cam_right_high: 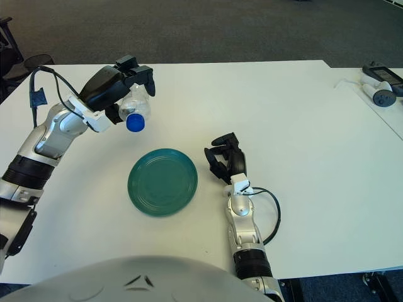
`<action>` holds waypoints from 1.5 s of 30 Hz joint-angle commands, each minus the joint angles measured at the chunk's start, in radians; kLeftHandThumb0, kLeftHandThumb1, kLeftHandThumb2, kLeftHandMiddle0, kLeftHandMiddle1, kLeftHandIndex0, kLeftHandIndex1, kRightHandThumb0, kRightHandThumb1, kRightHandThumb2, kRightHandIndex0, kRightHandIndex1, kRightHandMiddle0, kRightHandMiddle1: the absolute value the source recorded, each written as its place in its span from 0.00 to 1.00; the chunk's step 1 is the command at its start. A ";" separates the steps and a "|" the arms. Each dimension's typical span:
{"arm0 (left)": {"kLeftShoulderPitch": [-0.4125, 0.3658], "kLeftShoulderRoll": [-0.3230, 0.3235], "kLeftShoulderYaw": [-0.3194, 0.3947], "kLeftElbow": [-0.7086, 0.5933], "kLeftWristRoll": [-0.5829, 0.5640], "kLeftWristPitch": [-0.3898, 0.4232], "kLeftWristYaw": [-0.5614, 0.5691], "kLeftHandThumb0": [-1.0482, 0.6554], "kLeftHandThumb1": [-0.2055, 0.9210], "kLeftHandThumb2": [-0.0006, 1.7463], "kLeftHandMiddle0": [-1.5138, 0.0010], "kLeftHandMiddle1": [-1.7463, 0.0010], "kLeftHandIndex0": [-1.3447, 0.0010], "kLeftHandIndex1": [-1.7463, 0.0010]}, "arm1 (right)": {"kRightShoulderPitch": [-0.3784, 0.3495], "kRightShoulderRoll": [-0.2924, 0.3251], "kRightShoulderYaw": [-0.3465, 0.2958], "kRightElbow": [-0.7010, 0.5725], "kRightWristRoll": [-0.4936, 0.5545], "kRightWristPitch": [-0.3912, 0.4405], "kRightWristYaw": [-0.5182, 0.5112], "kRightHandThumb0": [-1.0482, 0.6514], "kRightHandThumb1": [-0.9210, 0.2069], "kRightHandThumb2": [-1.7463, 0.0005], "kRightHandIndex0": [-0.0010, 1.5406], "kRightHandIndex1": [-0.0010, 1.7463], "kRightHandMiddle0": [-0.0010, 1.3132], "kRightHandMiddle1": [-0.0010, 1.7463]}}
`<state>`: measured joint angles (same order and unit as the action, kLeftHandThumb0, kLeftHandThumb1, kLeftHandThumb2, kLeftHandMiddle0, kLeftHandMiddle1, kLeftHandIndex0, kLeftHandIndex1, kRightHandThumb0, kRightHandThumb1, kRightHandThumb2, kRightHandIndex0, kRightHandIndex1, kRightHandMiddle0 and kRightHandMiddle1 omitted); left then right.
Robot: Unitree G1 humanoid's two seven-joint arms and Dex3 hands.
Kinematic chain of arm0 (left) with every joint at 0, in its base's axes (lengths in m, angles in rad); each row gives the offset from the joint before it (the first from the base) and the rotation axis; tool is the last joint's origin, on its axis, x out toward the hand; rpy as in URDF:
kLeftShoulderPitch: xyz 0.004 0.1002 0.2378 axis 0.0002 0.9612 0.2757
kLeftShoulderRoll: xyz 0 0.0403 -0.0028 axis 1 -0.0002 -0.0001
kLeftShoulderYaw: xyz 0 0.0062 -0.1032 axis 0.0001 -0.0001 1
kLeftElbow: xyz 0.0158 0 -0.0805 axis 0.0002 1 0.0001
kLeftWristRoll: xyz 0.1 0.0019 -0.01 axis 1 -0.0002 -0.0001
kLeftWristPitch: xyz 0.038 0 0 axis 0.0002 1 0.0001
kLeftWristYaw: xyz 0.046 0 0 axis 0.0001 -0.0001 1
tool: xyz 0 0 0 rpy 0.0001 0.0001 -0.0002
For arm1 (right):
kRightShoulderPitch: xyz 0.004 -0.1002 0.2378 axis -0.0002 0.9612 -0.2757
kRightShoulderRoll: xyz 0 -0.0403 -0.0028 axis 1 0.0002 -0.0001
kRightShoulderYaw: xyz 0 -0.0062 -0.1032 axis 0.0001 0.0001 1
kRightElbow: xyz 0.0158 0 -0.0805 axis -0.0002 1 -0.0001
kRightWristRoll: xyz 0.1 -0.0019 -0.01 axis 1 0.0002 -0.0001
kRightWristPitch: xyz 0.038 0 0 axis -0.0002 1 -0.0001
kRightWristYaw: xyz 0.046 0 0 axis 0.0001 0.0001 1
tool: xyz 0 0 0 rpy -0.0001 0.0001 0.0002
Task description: Put the bottle into the plate.
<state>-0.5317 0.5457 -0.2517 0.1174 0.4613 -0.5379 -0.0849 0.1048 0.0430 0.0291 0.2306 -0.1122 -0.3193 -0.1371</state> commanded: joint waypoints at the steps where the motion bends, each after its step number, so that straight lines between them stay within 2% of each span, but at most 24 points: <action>1: 0.027 -0.003 0.009 -0.018 -0.026 -0.053 -0.019 0.61 0.37 0.82 0.55 0.02 0.64 0.00 | 0.073 0.001 -0.011 0.086 0.010 0.123 0.003 0.61 0.00 0.79 0.25 0.76 0.21 0.97; 6: 0.046 -0.019 -0.009 -0.056 -0.031 -0.102 -0.041 0.61 0.36 0.83 0.54 0.02 0.64 0.00 | 0.072 -0.001 -0.010 0.084 0.009 0.129 0.002 0.61 0.00 0.79 0.25 0.76 0.21 0.97; 10: 0.050 -0.043 -0.058 -0.065 0.015 -0.171 -0.051 0.61 0.37 0.83 0.56 0.01 0.64 0.00 | 0.073 -0.002 -0.007 0.083 0.003 0.133 0.002 0.61 0.00 0.79 0.25 0.76 0.21 0.97; 15: 0.049 -0.056 -0.081 -0.038 0.067 -0.237 -0.035 0.61 0.38 0.82 0.57 0.00 0.65 0.00 | 0.072 0.001 -0.008 0.085 0.004 0.131 -0.002 0.61 0.00 0.79 0.24 0.77 0.22 0.96; 22: 0.072 -0.085 -0.110 0.015 0.163 -0.300 0.007 0.61 0.45 0.77 0.60 0.00 0.69 0.00 | 0.071 0.001 -0.010 0.079 -0.003 0.135 -0.014 0.61 0.00 0.78 0.23 0.78 0.21 0.97; 25: 0.115 -0.094 -0.137 0.039 0.255 -0.325 0.060 0.61 0.45 0.77 0.61 0.00 0.69 0.00 | 0.071 0.000 -0.010 0.084 -0.018 0.127 -0.033 0.61 0.00 0.78 0.22 0.79 0.21 0.96; 33: 0.119 -0.077 -0.146 0.059 0.358 -0.337 0.105 0.61 0.46 0.77 0.60 0.00 0.70 0.00 | 0.065 -0.002 -0.013 0.104 -0.029 0.114 -0.050 0.61 0.00 0.78 0.22 0.81 0.22 0.95; 39: 0.098 -0.082 -0.166 0.106 0.470 -0.354 0.218 0.61 0.47 0.76 0.61 0.00 0.71 0.00 | 0.059 -0.005 -0.020 0.118 -0.012 0.109 -0.037 0.61 0.01 0.78 0.25 0.79 0.22 0.94; 45: 0.076 -0.096 -0.210 0.172 0.582 -0.333 0.356 0.61 0.44 0.78 0.59 0.00 0.70 0.00 | 0.057 -0.002 -0.023 0.117 -0.001 0.114 -0.030 0.61 0.02 0.78 0.25 0.78 0.23 0.94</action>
<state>-0.4349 0.4530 -0.4379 0.2556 0.9914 -0.8841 0.2066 0.0944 0.0483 0.0248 0.2445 -0.1291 -0.3143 -0.1735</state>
